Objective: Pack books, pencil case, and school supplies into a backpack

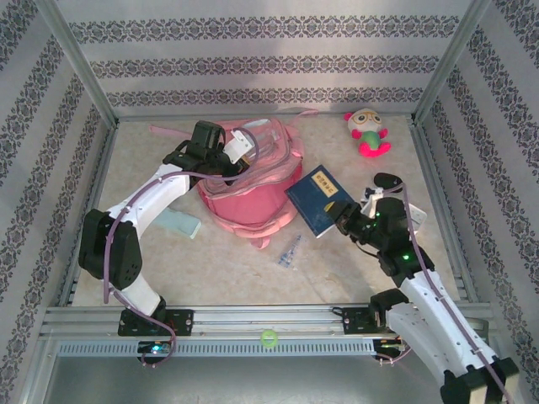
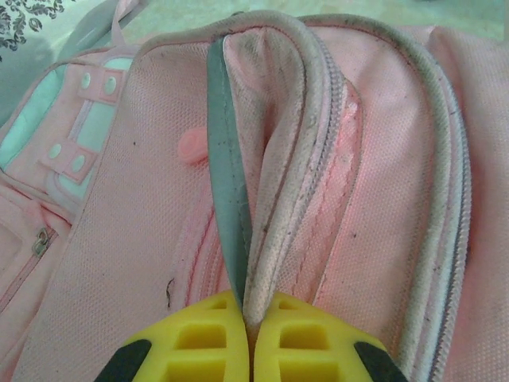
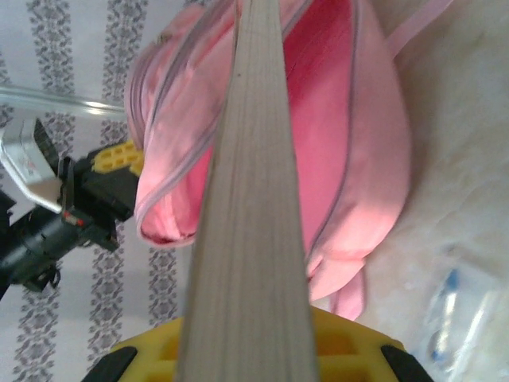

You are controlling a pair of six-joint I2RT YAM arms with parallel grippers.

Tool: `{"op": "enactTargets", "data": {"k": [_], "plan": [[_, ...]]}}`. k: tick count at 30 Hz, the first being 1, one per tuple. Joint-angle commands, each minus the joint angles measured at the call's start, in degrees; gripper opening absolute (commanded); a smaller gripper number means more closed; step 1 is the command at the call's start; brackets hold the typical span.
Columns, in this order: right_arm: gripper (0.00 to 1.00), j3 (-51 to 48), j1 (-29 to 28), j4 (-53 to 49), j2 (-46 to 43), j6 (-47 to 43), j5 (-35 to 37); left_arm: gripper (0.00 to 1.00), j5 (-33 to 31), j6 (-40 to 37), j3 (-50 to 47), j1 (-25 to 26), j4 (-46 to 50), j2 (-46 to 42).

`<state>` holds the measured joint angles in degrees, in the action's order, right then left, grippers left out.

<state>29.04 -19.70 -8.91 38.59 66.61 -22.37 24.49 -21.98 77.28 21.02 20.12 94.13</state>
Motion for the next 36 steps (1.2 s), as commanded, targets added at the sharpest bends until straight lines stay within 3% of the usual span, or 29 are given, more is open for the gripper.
{"op": "enactTargets", "data": {"k": [1,8,18,26,33,36], "plan": [[0.00,-0.9,-8.1,8.8,2.6,8.1,10.8,0.00,3.2,7.1,4.3,0.4,-3.5,-2.3],[0.00,-0.2,-16.7,33.2,21.1,12.5,18.0,0.00,5.5,10.0,4.9,0.4,-4.8,-2.2],[0.00,6.7,-22.6,55.0,46.8,16.6,30.4,0.00,6.9,12.7,5.0,0.4,-6.7,-2.9],[0.00,14.4,-22.6,62.5,62.8,20.7,33.5,0.00,7.6,12.7,5.0,0.4,-6.9,-3.3],[0.15,21.6,-21.8,63.9,73.0,22.2,32.9,0.00,7.8,12.8,4.7,0.4,-6.9,-3.6],[0.28,22.6,-21.0,61.1,74.4,22.8,32.1,0.00,7.4,12.7,4.6,0.4,-6.7,-3.5]]}}
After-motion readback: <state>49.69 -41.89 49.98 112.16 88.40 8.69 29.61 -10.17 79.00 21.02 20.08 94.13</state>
